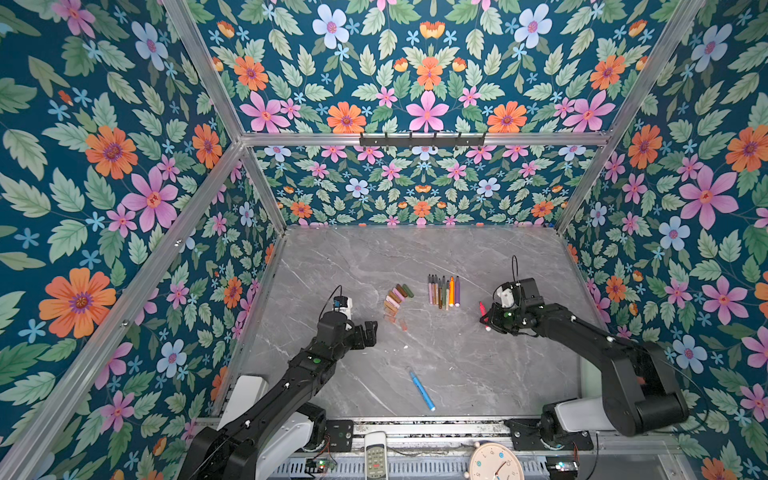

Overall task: Open the pen caps
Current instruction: 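Lower the uncapped red marker beside the uncapped pens with the right gripper, then move the right gripper to the loose pale cap and grasp it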

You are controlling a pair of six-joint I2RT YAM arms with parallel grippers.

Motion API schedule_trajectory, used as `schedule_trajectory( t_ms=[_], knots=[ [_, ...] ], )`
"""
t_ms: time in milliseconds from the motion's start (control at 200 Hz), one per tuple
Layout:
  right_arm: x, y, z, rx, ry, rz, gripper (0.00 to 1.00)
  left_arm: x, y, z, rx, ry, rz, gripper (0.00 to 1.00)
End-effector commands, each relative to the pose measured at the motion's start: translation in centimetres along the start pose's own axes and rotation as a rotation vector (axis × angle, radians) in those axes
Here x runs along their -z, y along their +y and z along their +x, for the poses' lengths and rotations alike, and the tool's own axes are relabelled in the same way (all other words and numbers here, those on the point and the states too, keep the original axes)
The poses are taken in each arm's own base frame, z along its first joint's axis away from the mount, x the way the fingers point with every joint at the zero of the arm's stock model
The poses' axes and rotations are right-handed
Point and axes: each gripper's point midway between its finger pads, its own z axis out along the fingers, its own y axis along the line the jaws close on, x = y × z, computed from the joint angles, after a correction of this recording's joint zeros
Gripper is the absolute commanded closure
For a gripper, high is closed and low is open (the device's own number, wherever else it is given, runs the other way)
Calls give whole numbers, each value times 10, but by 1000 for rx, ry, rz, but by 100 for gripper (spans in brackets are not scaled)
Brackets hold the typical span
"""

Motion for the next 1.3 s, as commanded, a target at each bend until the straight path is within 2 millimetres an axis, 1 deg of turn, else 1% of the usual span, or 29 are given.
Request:
schedule_trajectory(
  t_ms=[0,45,65,75,95,200,280,375,420,560,630,725,820,930,990,1025,1035,1055,1155,1225,1295],
  knots=[
    [-13,8,-22,62,-14,-32,99,2,1,-5,-13,-29,-10,0],
    [-22,6,-29,51,-3,-39,98,2,1,-5,-12,-29,-10,0],
    [-24,8,-34,48,-7,-51,97,2,1,-5,-14,-28,-12,0],
    [-30,4,-33,35,9,-46,97,2,2,-5,-14,-28,-12,0],
    [-36,2,-35,22,18,-52,97,1,2,-5,-14,-26,-14,0],
    [-52,-3,-49,-41,42,-87,93,-3,3,-2,-15,-6,-21,0],
    [-60,-6,-55,-66,63,-92,88,-6,3,0,-17,14,-25,0],
    [-66,-8,-59,-79,60,-91,76,-7,2,0,-19,17,-25,0],
    [-68,-7,-60,-84,65,-96,72,-7,2,1,-20,18,-24,0],
    [-73,-4,-62,-92,83,-115,52,-6,2,0,-20,15,-24,0],
    [-72,-3,-62,-89,87,-114,50,-7,2,1,-21,17,-26,0],
    [-67,-2,-61,-80,84,-113,50,-7,2,1,-23,19,-26,0],
    [-59,-2,-54,-73,75,-108,50,-6,2,0,-21,17,-28,0],
    [-44,-1,-40,-65,58,-102,52,-5,2,0,-21,12,-27,0],
    [-34,1,-27,-46,51,-84,55,-5,2,0,-20,7,-27,0],
    [-31,0,-16,-31,56,-64,57,-5,2,0,-20,8,-28,0],
    [-26,5,-16,-16,43,-68,58,-5,2,0,-21,8,-27,0],
    [-22,8,-10,2,39,-61,59,-5,2,0,-20,7,-27,0],
    [-12,23,19,99,34,-21,63,-5,2,0,-22,10,-28,0],
    [-10,41,39,186,40,-5,64,-5,2,-1,-21,7,-30,0],
    [-12,66,57,280,60,-7,64,-3,3,-2,-20,-1,-36,0]
  ],
)
